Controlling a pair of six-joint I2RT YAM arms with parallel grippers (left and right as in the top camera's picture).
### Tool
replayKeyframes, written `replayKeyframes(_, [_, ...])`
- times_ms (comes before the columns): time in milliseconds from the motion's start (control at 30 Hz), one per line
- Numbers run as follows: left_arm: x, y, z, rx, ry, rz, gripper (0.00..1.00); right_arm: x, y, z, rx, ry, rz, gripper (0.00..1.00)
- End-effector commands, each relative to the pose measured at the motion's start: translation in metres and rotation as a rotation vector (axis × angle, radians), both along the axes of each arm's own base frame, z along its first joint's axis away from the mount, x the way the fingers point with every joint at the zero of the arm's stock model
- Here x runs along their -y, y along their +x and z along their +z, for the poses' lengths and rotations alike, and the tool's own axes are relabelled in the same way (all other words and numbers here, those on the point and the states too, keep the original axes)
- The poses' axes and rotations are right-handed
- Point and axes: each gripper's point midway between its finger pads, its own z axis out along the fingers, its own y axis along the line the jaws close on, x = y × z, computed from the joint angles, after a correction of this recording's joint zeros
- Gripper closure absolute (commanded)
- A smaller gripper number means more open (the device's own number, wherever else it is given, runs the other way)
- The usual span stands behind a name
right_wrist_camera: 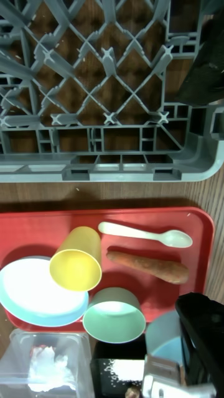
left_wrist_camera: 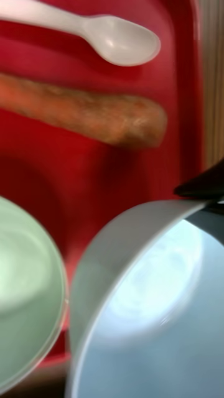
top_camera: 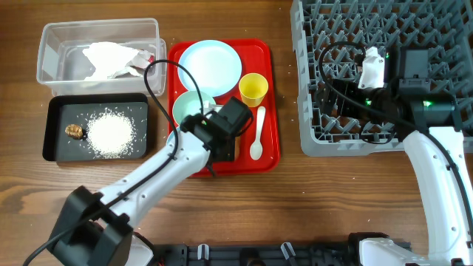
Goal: Sort waste into correct bins and load items into the dishwasher rack
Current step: 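Reach the left gripper to the carrot on the red tray and grasp it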
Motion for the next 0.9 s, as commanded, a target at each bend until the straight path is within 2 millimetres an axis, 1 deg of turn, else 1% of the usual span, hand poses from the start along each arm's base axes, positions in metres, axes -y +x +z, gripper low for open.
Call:
replayKeyframes(0, [-0.008, -0.001, -0.019, 0.050, 0.047, 0.015, 0.96, 0.002, 0.003, 0.001, 0.000, -0.009, -0.005, 0.00])
replayKeyframes(100, [-0.011, -0.004, -0.027, 0.036, 0.058, 0.015, 0.96, 0.002, 0.003, 0.001, 0.001, -0.010, -0.005, 0.00])
replayKeyframes(133, [-0.011, -0.004, -0.028, 0.035, 0.059, 0.015, 0.89, 0.002, 0.003, 0.001, 0.000, -0.010, -0.005, 0.00])
replayKeyframes(200, [-0.011, -0.004, -0.028, 0.035, 0.059, 0.015, 0.60, 0.002, 0.003, 0.001, -0.001, -0.010, -0.005, 0.00])
replayKeyframes(233, [-0.011, -0.004, -0.028, 0.036, 0.058, 0.015, 0.53, 0.002, 0.003, 0.001, 0.000, -0.010, -0.005, 0.00])
replayKeyframes(300, [-0.010, -0.002, -0.027, 0.042, 0.053, 0.015, 0.46, 0.002, 0.003, 0.001, 0.001, -0.010, -0.005, 0.00])
replayKeyframes(333, [-0.009, -0.001, -0.026, 0.046, 0.050, 0.015, 0.45, 0.002, 0.003, 0.001, 0.001, -0.010, -0.005, 0.00])
replayKeyframes(367, [-0.004, 0.003, -0.020, 0.059, 0.038, 0.016, 0.44, 0.002, 0.003, 0.001, 0.002, -0.010, -0.005, 0.00])
replayKeyframes(400, [0.000, 0.008, -0.011, 0.070, 0.028, 0.014, 0.44, 0.002, 0.003, 0.001, 0.003, -0.010, -0.005, 0.00])
replayKeyframes(433, [0.013, 0.021, 0.010, 0.100, -0.002, -0.021, 0.43, 0.002, 0.004, 0.001, 0.004, -0.010, -0.005, 0.00])
replayKeyframes(467, [0.028, 0.028, 0.026, 0.112, -0.040, -0.108, 0.39, 0.002, 0.004, 0.001, 0.003, -0.009, -0.005, 0.00])
replayKeyframes(500, [0.049, 0.039, 0.053, 0.147, -0.101, -0.188, 0.32, 0.002, 0.003, 0.001, 0.000, -0.010, -0.005, 0.00])
replayKeyframes(533, [0.070, 0.050, 0.087, 0.184, -0.194, -0.245, 0.27, 0.002, 0.003, 0.001, -0.001, -0.010, -0.005, 0.00])
replayKeyframes(600, [0.088, 0.063, 0.122, 0.213, -0.298, -0.300, 0.26, 0.002, 0.003, 0.001, 0.000, -0.009, -0.005, 0.00])
replayKeyframes(633, [0.090, 0.072, 0.133, 0.230, -0.318, -0.309, 0.24, 0.002, 0.003, 0.001, -0.001, -0.009, -0.005, 0.01])
replayKeyframes(667, [0.092, 0.080, 0.137, 0.235, -0.322, -0.319, 0.22, 0.002, 0.003, 0.001, -0.001, -0.009, -0.005, 0.00])
replayKeyframes(700, [0.097, 0.090, 0.130, 0.207, -0.323, -0.358, 0.21, 0.002, 0.003, 0.001, -0.001, -0.008, -0.006, 0.00])
replayKeyframes(733, [0.099, 0.094, 0.118, 0.166, -0.307, -0.377, 0.21, 0.002, 0.003, 0.001, -0.001, -0.009, -0.005, 0.00])
replayKeyframes(767, [0.099, 0.095, 0.103, 0.117, -0.278, -0.382, 0.22, 0.002, 0.003, 0.001, -0.001, -0.009, -0.006, 0.00])
replayKeyframes(800, [0.097, 0.091, 0.077, 0.035, -0.237, -0.383, 0.24, 0.002, 0.002, 0.000, -0.006, -0.009, -0.006, 0.00])
replayKeyframes(833, [0.093, 0.084, 0.055, -0.044, -0.202, -0.377, 0.29, 0.002, 0.001, 0.000, -0.010, -0.009, -0.006, 0.00])
replayKeyframes(867, [0.087, 0.075, 0.038, -0.116, -0.169, -0.369, 0.34, 0.002, -0.001, -0.001, -0.018, -0.010, -0.005, 0.00])
